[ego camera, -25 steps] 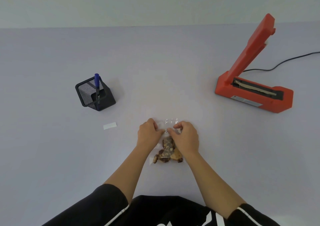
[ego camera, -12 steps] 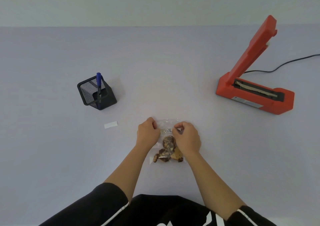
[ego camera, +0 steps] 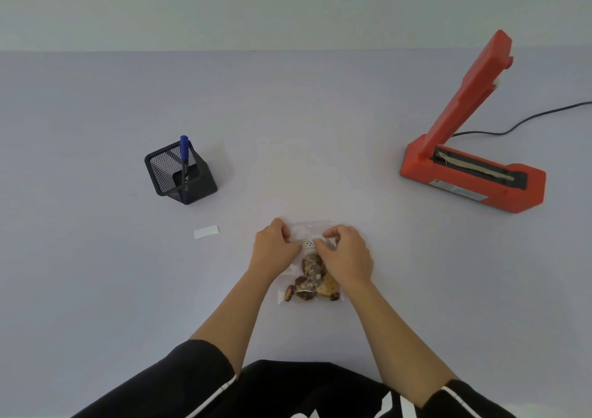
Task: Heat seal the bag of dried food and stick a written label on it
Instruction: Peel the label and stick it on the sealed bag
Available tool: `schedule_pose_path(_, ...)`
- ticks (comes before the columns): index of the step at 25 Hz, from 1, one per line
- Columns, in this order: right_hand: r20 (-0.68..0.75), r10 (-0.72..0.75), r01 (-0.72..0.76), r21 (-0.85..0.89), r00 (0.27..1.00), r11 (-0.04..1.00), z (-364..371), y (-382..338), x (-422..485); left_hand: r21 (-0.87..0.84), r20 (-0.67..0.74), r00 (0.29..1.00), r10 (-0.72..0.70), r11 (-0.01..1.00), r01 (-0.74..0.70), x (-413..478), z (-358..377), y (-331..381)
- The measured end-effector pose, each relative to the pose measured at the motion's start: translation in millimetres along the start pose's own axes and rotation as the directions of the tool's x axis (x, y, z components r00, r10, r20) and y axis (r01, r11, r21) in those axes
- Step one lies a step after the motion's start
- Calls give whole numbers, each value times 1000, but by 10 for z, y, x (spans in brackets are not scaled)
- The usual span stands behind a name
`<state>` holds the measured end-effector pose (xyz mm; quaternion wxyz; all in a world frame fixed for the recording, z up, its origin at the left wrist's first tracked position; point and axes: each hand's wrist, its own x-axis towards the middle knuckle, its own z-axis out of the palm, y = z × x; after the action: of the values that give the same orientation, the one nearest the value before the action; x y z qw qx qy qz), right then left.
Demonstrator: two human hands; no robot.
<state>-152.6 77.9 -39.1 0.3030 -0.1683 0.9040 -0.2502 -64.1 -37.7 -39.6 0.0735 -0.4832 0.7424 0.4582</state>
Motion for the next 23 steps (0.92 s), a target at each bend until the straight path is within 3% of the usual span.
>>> schedule_pose_path(12, 20, -8, 9, -24, 1000, 1000, 0, -18, 10, 74, -7, 1000, -30, 997, 30, 12, 38, 54)
schedule_pose_path(16, 24, 3, -3, -20, 1000, 1000, -21, 0, 13, -15, 24, 997, -70, 997, 70, 42, -21, 5)
schedule_pose_path(23, -19, 25, -26, -49, 1000, 998, 19, -52, 38, 15, -44, 997, -64, 998, 64, 20, 16, 54)
